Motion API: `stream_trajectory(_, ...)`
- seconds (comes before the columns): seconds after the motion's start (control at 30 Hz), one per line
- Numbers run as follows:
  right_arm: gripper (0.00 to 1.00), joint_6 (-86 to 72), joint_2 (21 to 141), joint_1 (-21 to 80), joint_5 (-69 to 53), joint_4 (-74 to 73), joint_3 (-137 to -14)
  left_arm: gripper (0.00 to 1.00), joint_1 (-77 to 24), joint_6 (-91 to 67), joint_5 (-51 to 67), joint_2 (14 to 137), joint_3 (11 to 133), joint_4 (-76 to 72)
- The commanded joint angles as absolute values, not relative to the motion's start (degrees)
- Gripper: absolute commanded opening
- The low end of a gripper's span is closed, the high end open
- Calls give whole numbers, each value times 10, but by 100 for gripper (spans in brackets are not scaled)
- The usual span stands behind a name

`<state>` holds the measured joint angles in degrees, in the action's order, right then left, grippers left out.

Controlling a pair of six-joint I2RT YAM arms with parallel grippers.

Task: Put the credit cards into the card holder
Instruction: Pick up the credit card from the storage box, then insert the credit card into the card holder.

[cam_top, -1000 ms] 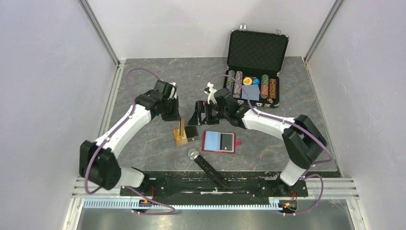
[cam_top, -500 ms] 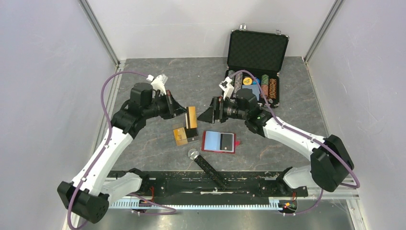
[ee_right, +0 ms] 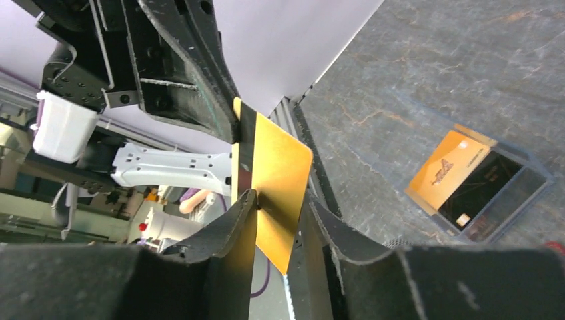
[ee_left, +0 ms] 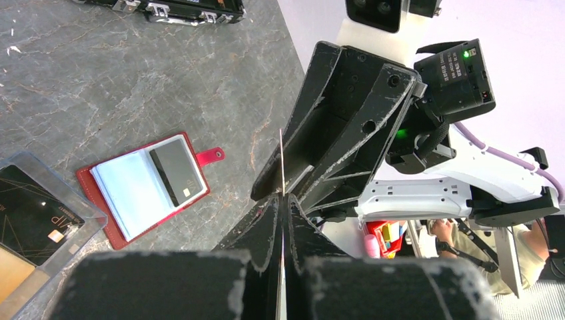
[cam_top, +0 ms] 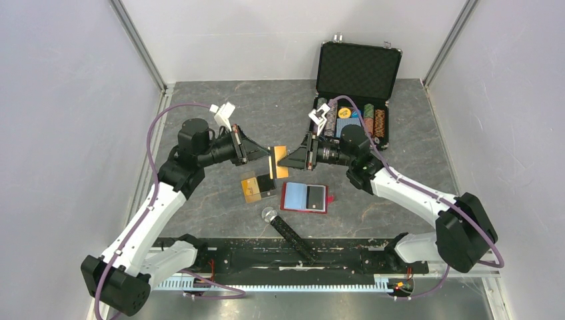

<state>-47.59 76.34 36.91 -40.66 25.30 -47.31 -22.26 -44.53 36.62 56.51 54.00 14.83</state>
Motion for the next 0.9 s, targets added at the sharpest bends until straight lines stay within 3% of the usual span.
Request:
stream_trajectory(0.0,25,-503,742,369,-437,323,-462,2,-223,-460,374,555,541,134)
stream_trajectory(0.1,2,-498,736,369,-439,315,-465,5,-222,-461,373,562,537,134)
stream_trajectory(0.23,0,-454,730,367,-417,237,-479,36,-223,-459,359,566,529,147)
stream_trajectory(0.4,0,-431,707,334,-385,167,-444,55,-223,-453,331,579,508,175)
stream_trajectory(0.67,0,-386,652,242,-343,56,-352,54,-259,-431,280,661,502,215)
stream_trajectory(0.87,0,-347,644,225,-316,1,-323,41,-362,-390,187,752,531,267)
